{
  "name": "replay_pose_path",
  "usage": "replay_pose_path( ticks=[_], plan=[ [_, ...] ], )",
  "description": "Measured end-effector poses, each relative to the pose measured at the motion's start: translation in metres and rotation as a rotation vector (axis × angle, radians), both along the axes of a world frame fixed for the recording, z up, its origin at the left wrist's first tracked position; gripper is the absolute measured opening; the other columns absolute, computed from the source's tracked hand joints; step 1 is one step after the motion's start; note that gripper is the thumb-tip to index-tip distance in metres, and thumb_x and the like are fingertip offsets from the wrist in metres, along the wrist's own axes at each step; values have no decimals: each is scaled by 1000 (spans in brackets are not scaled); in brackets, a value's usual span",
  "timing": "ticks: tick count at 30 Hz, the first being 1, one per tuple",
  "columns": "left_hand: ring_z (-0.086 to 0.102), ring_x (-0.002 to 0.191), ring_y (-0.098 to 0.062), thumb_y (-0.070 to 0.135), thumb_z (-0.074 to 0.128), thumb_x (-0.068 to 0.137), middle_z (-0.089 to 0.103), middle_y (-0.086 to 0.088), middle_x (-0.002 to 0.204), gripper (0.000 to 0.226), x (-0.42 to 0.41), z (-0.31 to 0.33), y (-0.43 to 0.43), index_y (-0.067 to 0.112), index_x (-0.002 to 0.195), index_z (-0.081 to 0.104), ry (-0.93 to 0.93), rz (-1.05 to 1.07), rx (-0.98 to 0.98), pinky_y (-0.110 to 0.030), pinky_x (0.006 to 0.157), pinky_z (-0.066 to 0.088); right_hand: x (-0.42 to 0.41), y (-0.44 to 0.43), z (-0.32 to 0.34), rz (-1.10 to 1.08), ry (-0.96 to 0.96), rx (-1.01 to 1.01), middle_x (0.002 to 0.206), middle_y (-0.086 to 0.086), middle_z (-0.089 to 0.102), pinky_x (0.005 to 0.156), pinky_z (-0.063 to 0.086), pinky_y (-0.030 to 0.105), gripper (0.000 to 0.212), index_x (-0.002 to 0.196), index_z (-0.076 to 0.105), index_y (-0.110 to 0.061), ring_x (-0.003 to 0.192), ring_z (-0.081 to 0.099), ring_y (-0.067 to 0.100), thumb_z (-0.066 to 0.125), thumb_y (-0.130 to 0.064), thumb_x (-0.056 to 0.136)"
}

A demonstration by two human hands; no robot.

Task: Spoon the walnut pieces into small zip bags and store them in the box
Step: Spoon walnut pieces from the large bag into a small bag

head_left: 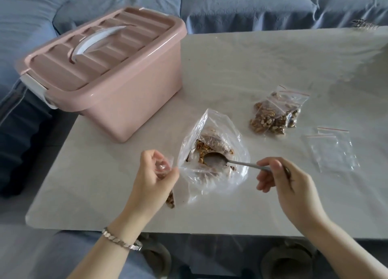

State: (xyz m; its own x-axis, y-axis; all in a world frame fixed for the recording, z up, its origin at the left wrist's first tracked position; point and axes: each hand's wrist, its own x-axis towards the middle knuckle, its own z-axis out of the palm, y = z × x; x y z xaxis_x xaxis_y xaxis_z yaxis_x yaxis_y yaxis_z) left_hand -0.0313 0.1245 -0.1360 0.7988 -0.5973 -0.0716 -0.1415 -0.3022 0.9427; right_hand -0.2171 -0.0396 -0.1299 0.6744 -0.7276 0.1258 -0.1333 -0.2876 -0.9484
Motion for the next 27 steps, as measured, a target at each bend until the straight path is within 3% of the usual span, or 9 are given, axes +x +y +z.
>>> replay_pose_path(
  ticks=[3, 5, 8, 10, 13, 16, 18, 23, 27],
  plan=[
    [55, 54, 6, 14, 62, 84, 53, 2, 76, 31, -7, -5, -2, 25, 85, 34, 36, -96, 135, -5, 51, 41, 0, 1, -2, 36, 29, -78, 81, -5, 65, 56, 51, 18, 43, 89, 58, -36, 61, 62, 11, 32, -69, 83],
    [56, 51, 3, 15, 59, 86, 54, 1, 82, 28, -12, -9, -6, 23, 89, 33, 46, -144, 219, -9, 46, 43, -2, 0, -3, 50, 55, -149, 83, -7, 64, 57, 50, 15, 38, 90, 56, -39, 63, 62, 10, 29, -67, 86],
    [58, 65, -4, 22, 58, 85, 53, 5, 92, 30, -15, -12, -9, 19, 99, 32, 34, -158, 287, -15, 51, 46, -6, 1, -6, 50, 72, -153, 82, -8, 64, 56, 48, 12, 39, 89, 56, -39, 61, 62, 9, 28, -67, 86],
    [56, 66, -2, 24, 57, 87, 53, 7, 90, 29, -15, -10, -14, 18, 101, 32, 48, -165, 292, -14, 54, 46, -9, 4, -9, 27, 80, -84, 79, -7, 65, 55, 48, 13, 46, 88, 58, -35, 59, 62, 10, 29, -71, 84],
    [50, 70, 2, 22, 57, 89, 49, 6, 90, 28, -20, -3, -23, 15, 103, 34, 137, -111, 235, -1, 53, 40, -11, 13, -17, -20, 109, 16, 78, -4, 67, 52, 50, 17, 49, 86, 59, -28, 56, 62, 12, 31, -68, 84],
    [44, 66, -2, 19, 58, 88, 46, 8, 84, 26, -25, 3, -33, 14, 102, 36, 234, 0, 159, -3, 46, 36, -9, 23, -23, -75, 119, 146, 71, 1, 67, 52, 53, 25, 32, 84, 61, -19, 52, 62, 16, 35, -33, 95],
    [41, 60, -4, 18, 58, 88, 44, 7, 78, 23, -28, 7, -38, 16, 98, 37, 272, 29, 114, -4, 42, 34, -7, 27, -23, -125, 98, 298, 64, 6, 66, 50, 52, 25, 31, 84, 62, -11, 51, 61, 19, 34, -19, 97],
    [42, 60, -6, 19, 58, 86, 44, 3, 78, 21, -25, 13, -39, 16, 95, 39, 284, 66, 96, -3, 41, 32, -7, 22, -19, -276, -22, 740, 56, 8, 63, 49, 52, 24, 37, 85, 62, -3, 49, 59, 19, 35, -23, 98],
    [44, 61, -7, 21, 60, 84, 46, 3, 77, 20, -14, 14, -31, 20, 85, 40, 227, 120, 109, -6, 44, 35, -6, 14, -16, -323, -96, 855, 54, 7, 62, 46, 51, 20, 38, 87, 62, 0, 46, 58, 15, 35, -24, 99]
  ],
)
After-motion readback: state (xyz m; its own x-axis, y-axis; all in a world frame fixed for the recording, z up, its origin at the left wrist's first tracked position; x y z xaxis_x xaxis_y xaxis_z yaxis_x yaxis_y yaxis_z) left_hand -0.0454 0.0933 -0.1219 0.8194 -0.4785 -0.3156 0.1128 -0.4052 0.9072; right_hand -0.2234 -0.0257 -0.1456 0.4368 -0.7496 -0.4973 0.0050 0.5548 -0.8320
